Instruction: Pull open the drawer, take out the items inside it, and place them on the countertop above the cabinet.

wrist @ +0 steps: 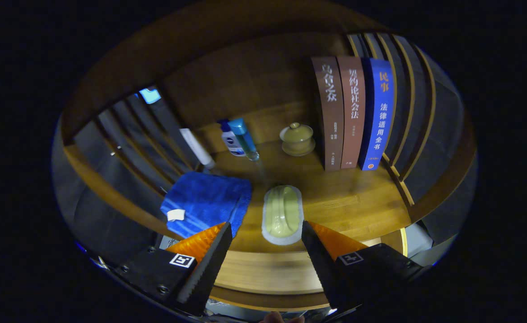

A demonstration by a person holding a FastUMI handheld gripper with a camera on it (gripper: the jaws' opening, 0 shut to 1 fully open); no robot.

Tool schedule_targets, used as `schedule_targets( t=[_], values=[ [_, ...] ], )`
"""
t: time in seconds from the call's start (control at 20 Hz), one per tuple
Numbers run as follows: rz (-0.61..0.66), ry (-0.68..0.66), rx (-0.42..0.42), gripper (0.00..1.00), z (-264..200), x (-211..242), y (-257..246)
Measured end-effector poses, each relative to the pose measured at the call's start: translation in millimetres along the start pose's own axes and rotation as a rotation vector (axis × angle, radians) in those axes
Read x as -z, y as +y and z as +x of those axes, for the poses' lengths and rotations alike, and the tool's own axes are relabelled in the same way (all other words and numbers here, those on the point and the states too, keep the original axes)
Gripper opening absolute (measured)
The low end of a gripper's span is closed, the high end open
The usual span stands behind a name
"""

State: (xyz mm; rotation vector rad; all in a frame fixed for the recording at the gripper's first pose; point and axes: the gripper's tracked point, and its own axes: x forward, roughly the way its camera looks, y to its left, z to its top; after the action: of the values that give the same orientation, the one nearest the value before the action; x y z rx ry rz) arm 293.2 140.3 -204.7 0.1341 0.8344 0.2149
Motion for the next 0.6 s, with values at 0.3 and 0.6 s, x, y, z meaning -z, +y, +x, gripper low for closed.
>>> schedule_targets(
  t=[0.3,0.6],
  values=[
    [-0.140,-0.254,-0.048,1.00,-78,40,30],
    [-0.217,-0.499,0.002,0.99,-122,96,40]
  ],
)
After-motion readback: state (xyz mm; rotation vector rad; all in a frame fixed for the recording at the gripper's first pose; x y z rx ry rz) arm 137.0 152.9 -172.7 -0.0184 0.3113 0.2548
